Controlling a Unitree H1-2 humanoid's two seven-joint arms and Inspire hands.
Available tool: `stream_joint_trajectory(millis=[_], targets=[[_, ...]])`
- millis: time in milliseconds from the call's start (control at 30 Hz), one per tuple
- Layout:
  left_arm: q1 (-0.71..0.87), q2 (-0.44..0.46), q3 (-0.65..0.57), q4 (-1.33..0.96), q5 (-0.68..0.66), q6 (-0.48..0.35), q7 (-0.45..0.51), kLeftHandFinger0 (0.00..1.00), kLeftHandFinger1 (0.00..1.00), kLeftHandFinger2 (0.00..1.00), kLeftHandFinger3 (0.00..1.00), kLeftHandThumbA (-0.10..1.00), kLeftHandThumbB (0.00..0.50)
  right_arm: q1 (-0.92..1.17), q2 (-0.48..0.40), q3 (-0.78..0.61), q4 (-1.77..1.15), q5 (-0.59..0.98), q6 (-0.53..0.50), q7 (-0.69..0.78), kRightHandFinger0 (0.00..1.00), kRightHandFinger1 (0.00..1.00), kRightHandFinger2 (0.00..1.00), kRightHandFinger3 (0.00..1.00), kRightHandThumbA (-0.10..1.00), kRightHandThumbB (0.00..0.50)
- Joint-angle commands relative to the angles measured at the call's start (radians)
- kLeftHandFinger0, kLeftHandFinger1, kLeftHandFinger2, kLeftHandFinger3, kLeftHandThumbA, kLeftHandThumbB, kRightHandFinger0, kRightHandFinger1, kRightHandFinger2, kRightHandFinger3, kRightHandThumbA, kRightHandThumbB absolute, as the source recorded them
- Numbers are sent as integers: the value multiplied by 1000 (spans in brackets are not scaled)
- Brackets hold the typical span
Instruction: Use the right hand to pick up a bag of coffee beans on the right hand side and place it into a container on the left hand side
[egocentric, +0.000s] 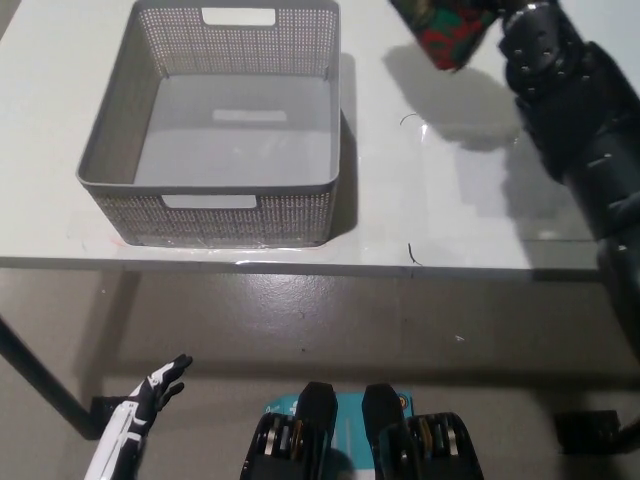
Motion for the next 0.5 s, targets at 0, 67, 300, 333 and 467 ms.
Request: stream_joint_trajectory(millis=[0,67,300,333,467], targets=[[-2,20,-5,-11,13,-20,-13,1000,1000,1000,1000,1000,180,-145,39,0,-33,13,-34,-58,279,266,696,845,-100,203],[-4,20,-8,-6,18,-26,-13,1000,1000,1000,1000,1000,172,-149,59,4,-19,11,-46,-61,37,252,713,850,-100,196],[-10,14,-22,-8,31,-9,-14,1000,1000,1000,1000,1000,216,-150,134,41,2,-5,-45,-65,0,260,705,727,-100,168],[-10,14,-24,-7,33,-6,-15,1000,1000,1000,1000,1000,219,-149,142,49,6,-12,-47,-71,371,263,647,661,-100,176],[-9,9,-35,0,40,-12,-15,1000,1000,1000,1000,1000,238,-142,178,35,8,15,-59,-59,0,277,710,762,-100,188]])
